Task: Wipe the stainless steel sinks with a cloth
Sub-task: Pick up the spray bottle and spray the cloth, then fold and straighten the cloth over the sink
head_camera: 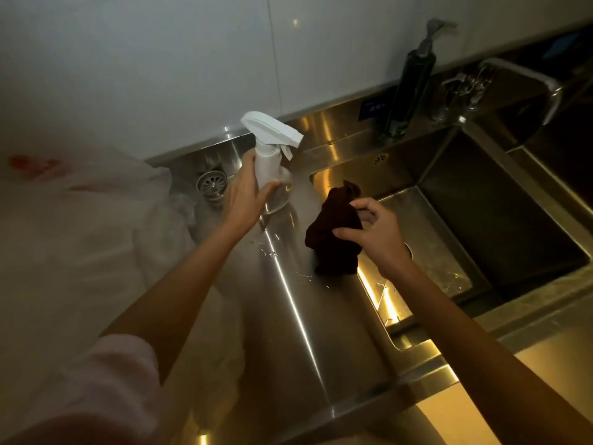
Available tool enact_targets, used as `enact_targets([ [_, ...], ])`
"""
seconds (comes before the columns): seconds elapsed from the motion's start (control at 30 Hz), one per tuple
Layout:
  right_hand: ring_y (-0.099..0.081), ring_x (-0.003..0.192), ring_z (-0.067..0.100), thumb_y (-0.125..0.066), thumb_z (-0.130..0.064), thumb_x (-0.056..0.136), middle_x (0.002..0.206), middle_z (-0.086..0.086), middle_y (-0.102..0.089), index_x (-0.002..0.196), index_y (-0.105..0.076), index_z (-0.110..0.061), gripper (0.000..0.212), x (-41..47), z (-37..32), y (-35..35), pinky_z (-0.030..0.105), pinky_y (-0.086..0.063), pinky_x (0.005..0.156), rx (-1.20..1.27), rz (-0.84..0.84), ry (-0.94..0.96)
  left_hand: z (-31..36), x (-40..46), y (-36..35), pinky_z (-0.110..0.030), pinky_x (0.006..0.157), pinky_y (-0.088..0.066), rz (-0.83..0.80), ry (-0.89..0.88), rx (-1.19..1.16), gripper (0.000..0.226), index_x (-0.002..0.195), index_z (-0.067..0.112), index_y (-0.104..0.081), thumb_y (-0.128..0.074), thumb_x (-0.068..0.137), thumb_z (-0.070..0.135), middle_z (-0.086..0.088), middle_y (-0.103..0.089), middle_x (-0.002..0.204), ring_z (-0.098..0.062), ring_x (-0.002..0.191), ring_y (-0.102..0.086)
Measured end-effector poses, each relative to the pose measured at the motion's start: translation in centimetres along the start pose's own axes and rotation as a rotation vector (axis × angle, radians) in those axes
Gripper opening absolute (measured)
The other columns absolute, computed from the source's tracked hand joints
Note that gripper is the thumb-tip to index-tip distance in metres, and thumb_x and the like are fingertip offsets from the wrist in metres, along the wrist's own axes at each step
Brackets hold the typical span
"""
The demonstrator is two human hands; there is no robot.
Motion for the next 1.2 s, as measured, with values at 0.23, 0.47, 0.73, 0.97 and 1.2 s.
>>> enact_targets([
  [0.23, -0.054, 0.116, 0.013, -0.081, -0.008, 0.070, 0.116, -0.010, -0.058, 0.091, -0.056, -0.042, 0.047, 0.7, -0.2, 0.0, 0.043, -0.054, 0.092, -0.026, 0.060, -0.042, -1.9, 3.5, -1.4, -0.035, 0.075, -0.044, -0.062, -0.036, 0.006, 0.065, 0.133, 0.028, -0.026, -0.058, 0.085, 0.059, -0.006, -0.058, 0.125, -0.023, 0.097, -0.058],
  [0.47, -0.058, 0.115, 0.017, -0.082, -0.009, 0.069, 0.119, 0.000, -0.063, 0.094, -0.057, -0.036, 0.044, 0.7, -0.9, -0.7, 0.049, -0.053, 0.093, -0.036, 0.061, -0.051, -3.1, 4.3, -1.4, -0.047, 0.082, -0.052, -0.092, -0.037, 0.002, 0.069, 0.137, 0.020, -0.024, -0.061, 0.086, 0.048, -0.011, -0.052, 0.132, -0.034, 0.109, -0.057],
  [0.73, -0.060, 0.112, 0.016, -0.082, -0.010, 0.069, 0.116, -0.001, -0.065, 0.093, -0.058, -0.037, 0.043, -0.8, -1.8, -1.8, 0.050, -0.053, 0.092, -0.047, 0.038, -0.030, -2.2, 3.9, -0.5, -0.039, 0.092, -0.044, -0.090, -0.031, -0.029, 0.077, 0.145, 0.016, -0.024, -0.066, 0.085, 0.041, -0.006, -0.044, 0.141, -0.026, 0.123, -0.048],
  [0.97, -0.059, 0.113, 0.014, -0.082, -0.009, 0.068, 0.115, -0.003, -0.064, 0.099, -0.061, -0.029, 0.042, -3.0, -1.7, -1.4, 0.049, -0.054, 0.091, -0.024, 0.050, -0.024, -1.5, 1.3, 0.5, -0.048, 0.110, -0.036, -0.127, -0.002, 0.059, 0.091, 0.151, 0.010, -0.016, -0.073, 0.082, 0.029, -0.014, -0.032, 0.150, -0.027, 0.136, -0.035],
  [1.2, -0.060, 0.112, 0.015, -0.083, -0.007, 0.067, 0.116, -0.001, -0.065, 0.093, -0.060, -0.035, 0.044, -5.7, -1.3, 0.1, 0.047, -0.055, 0.091, -0.008, 0.041, 0.002, 2.6, -4.3, 2.7, -0.046, 0.118, -0.023, -0.035, -0.080, 0.286, 0.080, 0.151, 0.006, -0.017, -0.064, 0.090, 0.027, -0.015, -0.016, 0.158, -0.029, 0.145, -0.018],
])
Point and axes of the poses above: each hand's wrist, its own x-axis towards the middle knuckle, its own y-axis out of the back of the hand, z = x × y, the point moved 9 cm from there along x, towards the middle knuckle
